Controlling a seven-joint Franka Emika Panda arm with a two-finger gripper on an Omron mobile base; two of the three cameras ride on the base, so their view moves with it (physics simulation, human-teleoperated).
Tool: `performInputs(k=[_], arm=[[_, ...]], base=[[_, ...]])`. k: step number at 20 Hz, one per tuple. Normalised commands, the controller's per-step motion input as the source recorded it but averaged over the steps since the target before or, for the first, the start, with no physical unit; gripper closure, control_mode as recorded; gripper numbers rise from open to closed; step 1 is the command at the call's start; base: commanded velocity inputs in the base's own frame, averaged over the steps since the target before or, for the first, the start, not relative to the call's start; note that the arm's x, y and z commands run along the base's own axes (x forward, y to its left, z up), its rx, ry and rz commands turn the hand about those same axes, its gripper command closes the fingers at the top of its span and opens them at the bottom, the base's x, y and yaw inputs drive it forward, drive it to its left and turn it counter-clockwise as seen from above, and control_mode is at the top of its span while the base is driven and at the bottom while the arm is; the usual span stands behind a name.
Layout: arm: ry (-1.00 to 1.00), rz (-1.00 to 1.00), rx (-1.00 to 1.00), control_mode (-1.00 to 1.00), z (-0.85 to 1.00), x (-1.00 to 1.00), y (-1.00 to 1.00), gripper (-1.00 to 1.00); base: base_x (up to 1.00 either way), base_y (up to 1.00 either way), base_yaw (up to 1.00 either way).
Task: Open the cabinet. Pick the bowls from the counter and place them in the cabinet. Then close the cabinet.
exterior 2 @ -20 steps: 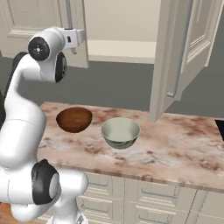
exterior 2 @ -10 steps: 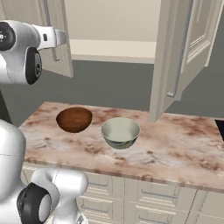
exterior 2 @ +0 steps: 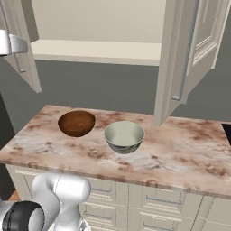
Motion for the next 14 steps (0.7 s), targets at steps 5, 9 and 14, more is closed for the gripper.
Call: performInputs(k=[5, 9, 14], arm=[[0.08, 0.0, 0.0, -1.0, -0.89, -0.38, 1.0, 1.0], [0.01, 0.01, 0.04, -1.0, -0.37, -0.25, 0.61, -1.0], [0.0, 0.06, 0.26, -1.0, 0.39, -0.96, -0.37, -1.0]], base=[[0.0, 0.0, 0.0], [0.0, 0.0, 0.0], [0.0, 0.0, 0.0]])
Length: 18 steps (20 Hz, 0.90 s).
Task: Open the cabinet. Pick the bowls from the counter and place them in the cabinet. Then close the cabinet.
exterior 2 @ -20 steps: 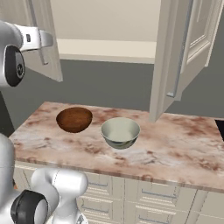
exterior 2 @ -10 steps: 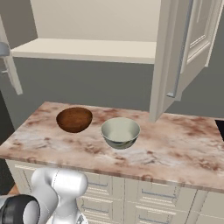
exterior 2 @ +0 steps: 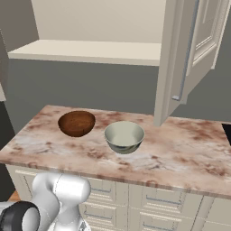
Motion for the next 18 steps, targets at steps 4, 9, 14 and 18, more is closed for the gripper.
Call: performInputs(k=[4, 9, 14, 18], arm=[[0.1, 0.15, 0.36, -1.0, 0.29, -0.95, -0.64, -1.0], [0.26, 0.22, 0.34, -1.0, -0.24, -0.17, -0.77, -1.0], [0.15, 0.35, 0.3, -1.0, -0.51, 0.1, -0.63, -1.0], [0.15, 0.34, 0.3, -1.0, -0.47, 0.08, -0.19, -1.0]], base=[[0.0, 0.0, 0.0], [0.0, 0.0, 0.0], [0.0, 0.0, 0.0], [0.0, 0.0, 0.0]])
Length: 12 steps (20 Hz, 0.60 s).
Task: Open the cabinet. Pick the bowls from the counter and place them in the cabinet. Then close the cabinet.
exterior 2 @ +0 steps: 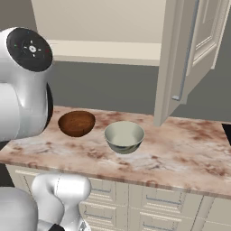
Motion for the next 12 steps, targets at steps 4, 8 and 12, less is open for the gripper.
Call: performInputs(k=[4, 8, 12], arm=[[0.17, 0.24, 0.25, -1.0, -0.47, 0.14, 0.04, -1.0], [0.11, 0.14, 0.22, -1.0, -0.36, 0.27, 0.06, -1.0], [0.27, 0.09, 0.28, -1.0, 0.0, 0.2, -0.09, -1.0]], base=[[0.0, 0.0, 0.0], [0.0, 0.0, 0.0], [0.0, 0.0, 0.0]])
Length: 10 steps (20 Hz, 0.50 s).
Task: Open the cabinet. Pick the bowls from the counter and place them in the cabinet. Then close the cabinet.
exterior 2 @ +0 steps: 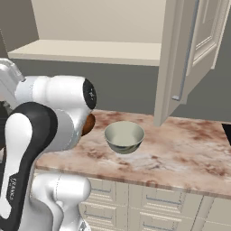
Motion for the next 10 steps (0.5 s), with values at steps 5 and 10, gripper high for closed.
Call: performInputs(k=[5, 10], arm=[[0.33, 0.08, 0.15, -1.0, 0.03, 0.18, -0.06, -1.0], [0.33, 0.01, 0.0, -1.0, 0.02, 0.62, 0.01, -1.0]], base=[[0.0, 0.0, 0.0], [0.0, 0.0, 0.0]])
